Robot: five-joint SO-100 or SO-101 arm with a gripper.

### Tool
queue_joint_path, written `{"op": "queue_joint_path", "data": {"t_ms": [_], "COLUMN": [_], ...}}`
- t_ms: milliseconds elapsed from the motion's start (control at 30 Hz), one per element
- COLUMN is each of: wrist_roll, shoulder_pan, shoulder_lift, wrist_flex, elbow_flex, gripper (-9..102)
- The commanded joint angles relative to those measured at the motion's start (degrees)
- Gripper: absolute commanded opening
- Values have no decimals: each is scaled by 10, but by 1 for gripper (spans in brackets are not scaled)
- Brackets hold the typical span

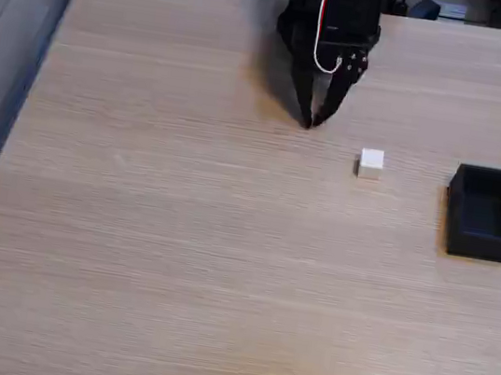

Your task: Pick a white block and place it in the black box.

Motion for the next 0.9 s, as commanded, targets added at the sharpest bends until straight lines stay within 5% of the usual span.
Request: {"op": "queue_joint_path", "data": {"t_ms": [0, 867], "wrist_roll": [-18, -22], "shoulder_pan": [43, 1], "shoulder_lift": [4, 4], "wrist_flex": [1, -1], "elbow_flex": [9, 9], "gripper": [0, 0]}}
